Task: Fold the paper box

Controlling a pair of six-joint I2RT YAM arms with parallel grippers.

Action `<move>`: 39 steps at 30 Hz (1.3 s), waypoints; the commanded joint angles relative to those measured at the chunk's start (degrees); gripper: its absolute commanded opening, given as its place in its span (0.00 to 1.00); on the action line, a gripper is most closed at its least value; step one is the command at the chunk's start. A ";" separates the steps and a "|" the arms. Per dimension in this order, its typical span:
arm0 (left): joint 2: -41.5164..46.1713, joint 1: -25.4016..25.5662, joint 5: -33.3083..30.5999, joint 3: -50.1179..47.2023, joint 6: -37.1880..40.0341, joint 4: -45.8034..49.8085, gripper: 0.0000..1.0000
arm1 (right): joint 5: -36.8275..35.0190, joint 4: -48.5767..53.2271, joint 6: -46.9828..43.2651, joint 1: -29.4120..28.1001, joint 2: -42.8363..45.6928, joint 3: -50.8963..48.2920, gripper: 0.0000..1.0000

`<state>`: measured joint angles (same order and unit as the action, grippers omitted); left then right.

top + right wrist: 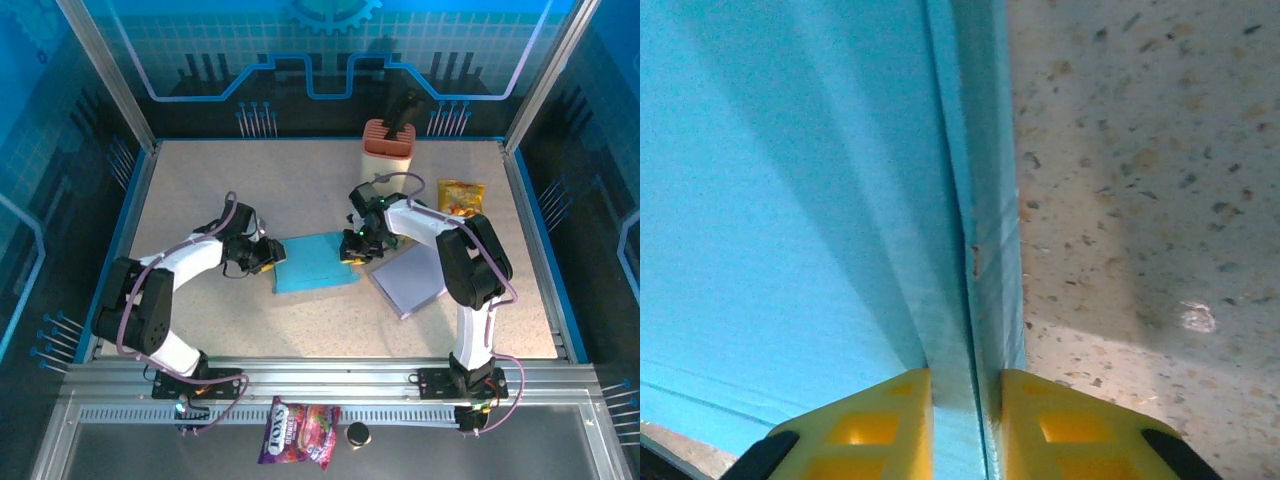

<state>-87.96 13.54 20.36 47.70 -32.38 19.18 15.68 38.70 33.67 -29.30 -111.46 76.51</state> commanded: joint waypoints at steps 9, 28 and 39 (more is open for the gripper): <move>2.92 -1.01 -3.95 1.24 3.51 9.18 0.47 | -0.37 0.35 1.22 -1.00 -1.62 -0.48 0.21; -5.22 -0.80 0.56 -4.71 2.04 -3.48 0.26 | 0.52 -0.96 1.58 -1.02 -2.49 -1.75 0.19; -3.45 -0.82 0.74 -5.96 1.58 -3.47 0.15 | 1.64 -0.70 0.57 -0.02 -0.48 -1.77 0.25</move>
<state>-90.48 12.25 21.08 43.77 -30.06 14.63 16.34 37.87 34.52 -29.43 -111.61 76.18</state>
